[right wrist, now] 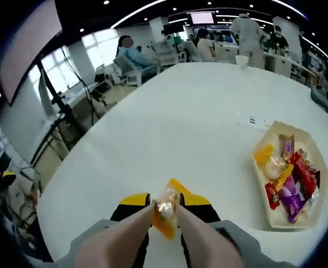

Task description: Place the target food into the container with the food tongs after gripping and lifting it, then release it inside without dropping or visibly crushing the food.

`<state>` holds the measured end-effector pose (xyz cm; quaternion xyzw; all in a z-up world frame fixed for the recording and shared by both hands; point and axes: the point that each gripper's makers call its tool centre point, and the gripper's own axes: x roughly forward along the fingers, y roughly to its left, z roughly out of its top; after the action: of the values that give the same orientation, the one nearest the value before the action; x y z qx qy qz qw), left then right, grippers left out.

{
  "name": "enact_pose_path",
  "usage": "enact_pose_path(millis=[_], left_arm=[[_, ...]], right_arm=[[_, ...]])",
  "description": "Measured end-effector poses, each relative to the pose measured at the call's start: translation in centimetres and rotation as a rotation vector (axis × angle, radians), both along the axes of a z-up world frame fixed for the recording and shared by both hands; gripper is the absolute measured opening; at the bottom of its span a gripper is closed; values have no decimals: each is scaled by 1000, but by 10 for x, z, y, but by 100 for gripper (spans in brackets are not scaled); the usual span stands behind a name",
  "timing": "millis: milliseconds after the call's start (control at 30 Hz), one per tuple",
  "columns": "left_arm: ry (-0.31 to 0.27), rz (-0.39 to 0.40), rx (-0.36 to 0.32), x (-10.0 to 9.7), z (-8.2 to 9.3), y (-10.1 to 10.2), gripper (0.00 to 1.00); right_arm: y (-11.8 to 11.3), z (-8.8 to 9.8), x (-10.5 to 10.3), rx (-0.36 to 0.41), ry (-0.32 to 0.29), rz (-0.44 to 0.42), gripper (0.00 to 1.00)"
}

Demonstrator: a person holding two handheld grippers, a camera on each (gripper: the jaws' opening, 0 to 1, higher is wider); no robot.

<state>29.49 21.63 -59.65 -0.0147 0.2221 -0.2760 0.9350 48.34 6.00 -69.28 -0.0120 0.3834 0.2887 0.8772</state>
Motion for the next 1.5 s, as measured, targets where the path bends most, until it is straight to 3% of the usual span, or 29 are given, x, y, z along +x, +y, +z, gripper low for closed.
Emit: enact_pose_path(millis=[333, 600, 767, 1167, 1500], left_arm=[[-29, -49, 11, -6, 9, -15, 96], [-42, -109, 22, -14, 13, -33, 96], [-43, -149, 28, -18, 14, -46, 96], [-54, -280, 36, -10, 17, -87, 96], [-71, -410, 55, 5, 23, -132, 96]], right_arm=[[-36, 30, -21, 31, -71, -11, 20], [-77, 51, -52, 53, -134, -60, 20], [-105, 61, -68, 68, -163, -111, 20], [-174, 87, -132, 103, -234, -280, 21], [-211, 87, -168, 112, -252, -392, 21]])
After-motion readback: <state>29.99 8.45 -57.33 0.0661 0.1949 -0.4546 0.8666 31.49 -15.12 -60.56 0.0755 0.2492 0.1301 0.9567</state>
